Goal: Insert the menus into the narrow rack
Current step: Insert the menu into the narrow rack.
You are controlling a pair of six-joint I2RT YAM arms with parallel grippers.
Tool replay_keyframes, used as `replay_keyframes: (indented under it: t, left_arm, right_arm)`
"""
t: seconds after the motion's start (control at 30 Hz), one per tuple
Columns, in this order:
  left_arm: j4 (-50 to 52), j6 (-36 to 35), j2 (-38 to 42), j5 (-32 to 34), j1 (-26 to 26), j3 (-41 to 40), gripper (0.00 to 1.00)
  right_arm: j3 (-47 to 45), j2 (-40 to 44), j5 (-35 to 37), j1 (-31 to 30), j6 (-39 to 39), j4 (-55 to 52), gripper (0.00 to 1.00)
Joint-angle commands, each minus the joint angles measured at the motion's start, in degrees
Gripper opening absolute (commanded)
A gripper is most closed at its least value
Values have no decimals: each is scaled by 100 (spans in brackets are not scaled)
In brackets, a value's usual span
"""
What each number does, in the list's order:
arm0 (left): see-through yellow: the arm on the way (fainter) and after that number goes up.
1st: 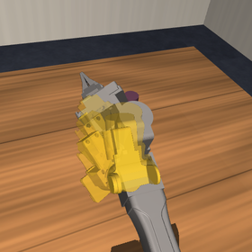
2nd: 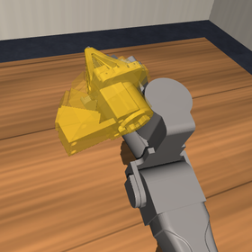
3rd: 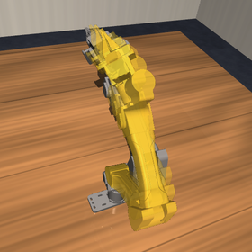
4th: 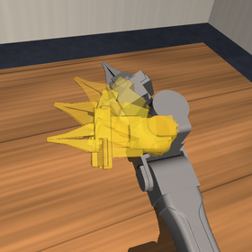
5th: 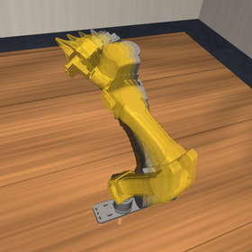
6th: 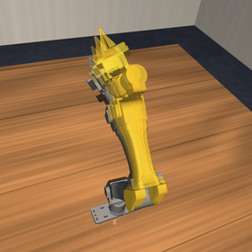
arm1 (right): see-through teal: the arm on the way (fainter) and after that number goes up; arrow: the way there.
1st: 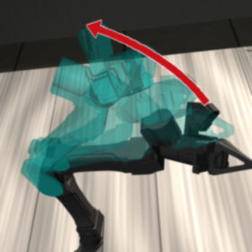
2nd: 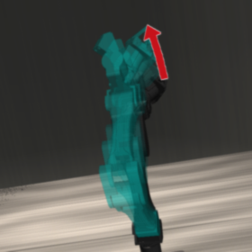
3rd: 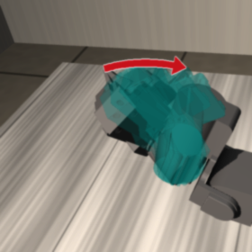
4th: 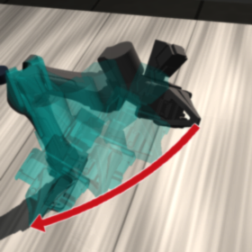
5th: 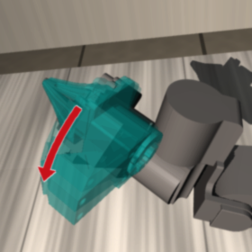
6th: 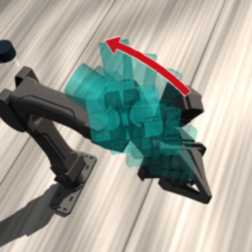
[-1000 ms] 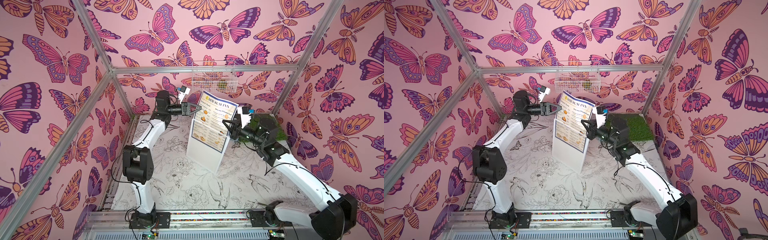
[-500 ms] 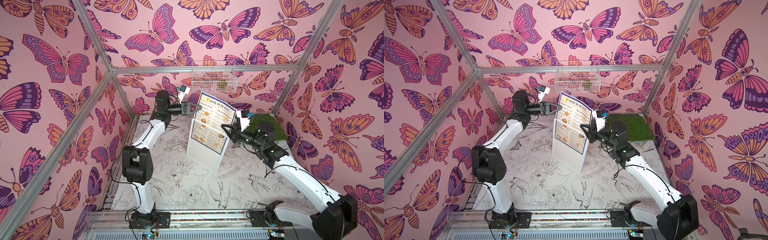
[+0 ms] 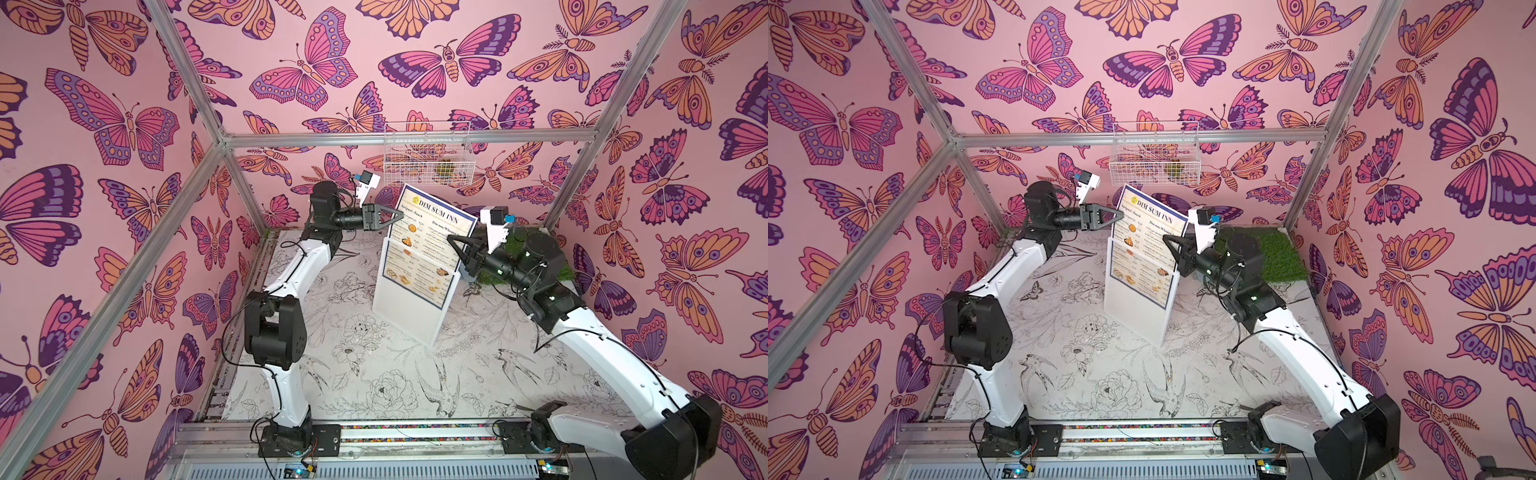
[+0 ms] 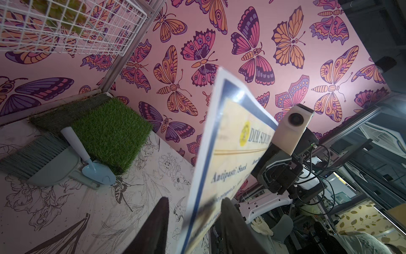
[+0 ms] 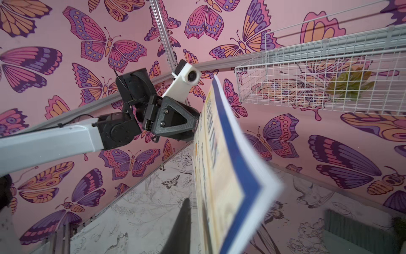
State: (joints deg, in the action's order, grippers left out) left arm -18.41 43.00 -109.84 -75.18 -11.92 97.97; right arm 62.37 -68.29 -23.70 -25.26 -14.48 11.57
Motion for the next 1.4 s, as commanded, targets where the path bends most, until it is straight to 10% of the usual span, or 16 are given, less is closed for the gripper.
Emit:
replay_keyframes:
  t: [0.0,0.77,1.07,1.37]
  left_arm:
    - [-196,63,202,-20,12,-77,42]
    - [-318,352,277,103,50,-86,48]
    - [-351,485,241,231,83,-90,49]
    - [-356,569,173,308,138,-81,49]
  right_arm:
    - [83,-95,-154,12,130,-126,6]
    - [-741,52,-170,12,-2,-8,4]
    - [-331,115,-5,12,47,-198,39]
    - [28,-4,-22,12,209,-332,15]
